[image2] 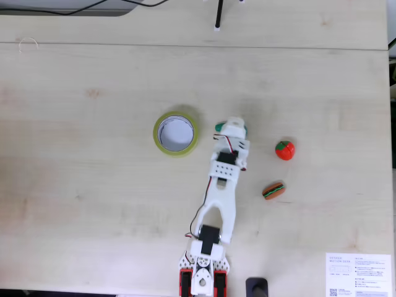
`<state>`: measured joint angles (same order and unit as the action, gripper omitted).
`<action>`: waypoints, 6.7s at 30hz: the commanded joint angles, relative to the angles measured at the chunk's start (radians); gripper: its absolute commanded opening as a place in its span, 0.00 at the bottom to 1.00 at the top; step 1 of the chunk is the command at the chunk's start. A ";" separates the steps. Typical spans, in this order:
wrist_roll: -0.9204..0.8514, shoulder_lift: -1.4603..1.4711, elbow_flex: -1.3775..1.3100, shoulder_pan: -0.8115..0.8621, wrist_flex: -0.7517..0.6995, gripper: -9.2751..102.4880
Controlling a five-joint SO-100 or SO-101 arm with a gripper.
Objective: Grasp a cucumber and put it in the hole.
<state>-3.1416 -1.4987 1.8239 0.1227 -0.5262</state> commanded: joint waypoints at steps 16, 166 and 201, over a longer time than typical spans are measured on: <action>-0.052 0.296 -0.321 -0.015 0.035 0.49; 1.674 -0.169 -0.584 -0.425 -0.627 0.20; 1.667 -0.666 -0.058 -0.331 -0.546 0.43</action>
<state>-1.4757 -1.9865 1.6444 -0.2362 -1.1367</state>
